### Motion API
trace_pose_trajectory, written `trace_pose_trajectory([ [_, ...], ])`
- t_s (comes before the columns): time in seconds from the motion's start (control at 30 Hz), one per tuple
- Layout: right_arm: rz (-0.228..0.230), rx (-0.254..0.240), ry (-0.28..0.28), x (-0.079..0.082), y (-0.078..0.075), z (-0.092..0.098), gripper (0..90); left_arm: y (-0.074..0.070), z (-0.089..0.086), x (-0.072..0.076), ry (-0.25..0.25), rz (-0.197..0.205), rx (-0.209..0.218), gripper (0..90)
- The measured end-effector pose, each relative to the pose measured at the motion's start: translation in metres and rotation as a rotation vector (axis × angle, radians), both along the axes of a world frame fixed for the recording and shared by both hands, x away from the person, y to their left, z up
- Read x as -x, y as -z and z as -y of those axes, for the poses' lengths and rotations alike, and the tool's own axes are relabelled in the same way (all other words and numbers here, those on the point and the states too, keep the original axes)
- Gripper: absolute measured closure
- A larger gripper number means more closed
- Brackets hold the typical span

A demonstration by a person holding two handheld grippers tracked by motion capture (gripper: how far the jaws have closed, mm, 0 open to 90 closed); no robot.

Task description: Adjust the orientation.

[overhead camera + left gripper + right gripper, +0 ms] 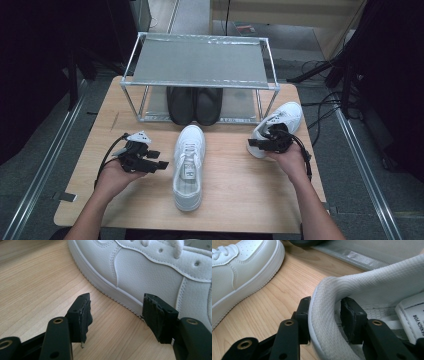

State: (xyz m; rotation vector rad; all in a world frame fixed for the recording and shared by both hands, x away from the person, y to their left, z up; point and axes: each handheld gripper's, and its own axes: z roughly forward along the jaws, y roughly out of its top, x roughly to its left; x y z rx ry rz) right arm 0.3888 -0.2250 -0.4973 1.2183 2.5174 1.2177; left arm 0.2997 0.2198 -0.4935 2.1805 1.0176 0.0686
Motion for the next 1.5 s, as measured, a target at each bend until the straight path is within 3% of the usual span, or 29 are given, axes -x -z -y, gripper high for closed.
trace_pose_trajectory([
  [0.23, -0.043, -0.015, 0.02, -0.002, -0.002, -0.003, 68.9, 0.0, 0.002, -0.001, 0.002, 0.0, -0.004, 40.2],
  [0.47, -0.043, 0.001, 0.033, -0.002, -0.006, -0.004, 71.4, -0.001, 0.0, -0.002, -0.003, 0.003, 0.002, 40.2],
  [0.6, -0.018, 0.008, 0.035, 0.001, -0.014, -0.001, 72.4, -0.001, 0.001, -0.002, -0.001, 0.003, 0.0, 40.1],
  [0.73, 0.039, 0.089, 0.037, 0.008, -0.023, -0.005, 72.4, -0.002, 0.0, -0.002, -0.004, 0.012, 0.002, 40.1],
  [0.93, 0.056, 0.061, 0.052, 0.014, -0.031, 0.0, 72.5, -0.002, 0.0, -0.004, -0.001, 0.012, 0.004, 40.1],
  [1.03, 0.08, 0.078, 0.065, 0.019, -0.036, 0.0, 72.4, -0.002, 0.002, -0.005, 0.002, 0.011, 0.001, 40.1],
  [1.23, 0.084, 0.047, 0.066, 0.031, -0.043, 0.003, 72.3, -0.004, 0.004, -0.008, 0.011, 0.017, 0.006, 40.1],
  [1.5, 0.115, 0.079, 0.08, 0.047, -0.05, 0.0, 71.4, -0.008, 0.007, -0.014, 0.017, 0.029, 0.02, 40.1],
])
